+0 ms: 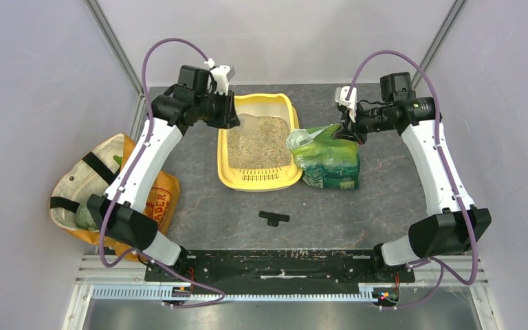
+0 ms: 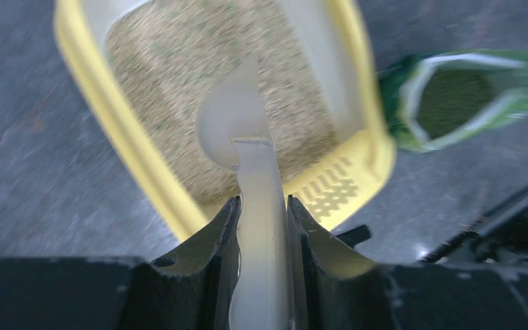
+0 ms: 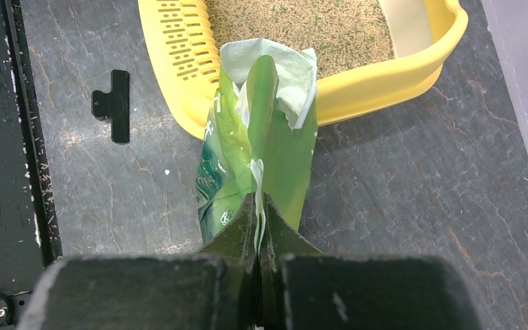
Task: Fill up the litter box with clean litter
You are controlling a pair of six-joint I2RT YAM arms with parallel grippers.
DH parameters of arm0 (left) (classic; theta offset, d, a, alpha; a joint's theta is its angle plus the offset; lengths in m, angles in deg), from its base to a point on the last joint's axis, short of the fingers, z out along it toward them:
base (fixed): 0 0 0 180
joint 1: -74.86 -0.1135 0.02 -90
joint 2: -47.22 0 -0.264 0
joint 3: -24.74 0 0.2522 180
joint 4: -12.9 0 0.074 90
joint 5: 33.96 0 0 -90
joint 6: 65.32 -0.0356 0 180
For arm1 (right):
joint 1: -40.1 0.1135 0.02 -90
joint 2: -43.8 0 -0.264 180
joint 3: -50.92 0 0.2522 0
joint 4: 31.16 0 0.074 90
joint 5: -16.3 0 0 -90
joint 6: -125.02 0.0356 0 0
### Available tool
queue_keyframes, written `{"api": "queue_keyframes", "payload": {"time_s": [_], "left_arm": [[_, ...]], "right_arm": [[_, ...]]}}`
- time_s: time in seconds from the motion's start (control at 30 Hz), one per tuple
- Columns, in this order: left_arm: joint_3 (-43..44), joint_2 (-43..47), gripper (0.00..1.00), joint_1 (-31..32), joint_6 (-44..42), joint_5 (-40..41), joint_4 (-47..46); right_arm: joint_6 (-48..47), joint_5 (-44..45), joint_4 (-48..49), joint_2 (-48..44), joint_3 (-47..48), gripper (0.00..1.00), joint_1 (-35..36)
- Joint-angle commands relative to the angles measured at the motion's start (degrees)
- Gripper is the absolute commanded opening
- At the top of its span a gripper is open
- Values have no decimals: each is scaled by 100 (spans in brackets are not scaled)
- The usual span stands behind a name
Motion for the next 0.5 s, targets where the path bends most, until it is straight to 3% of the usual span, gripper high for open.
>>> {"api": "queue_keyframes", "payload": {"time_s": [0.0, 0.07, 0.47], "left_arm": [[658, 165, 2, 72, 317, -1841, -339], [825, 64, 2, 96, 584, -2281, -404], [1003, -363, 2, 445, 1076, -2978, -482]], "right_arm": [[-88, -153, 87, -228, 91, 0, 56], [-92, -134, 85, -257, 103, 0, 57], [-99, -125, 81, -276, 204, 0, 52]]}}
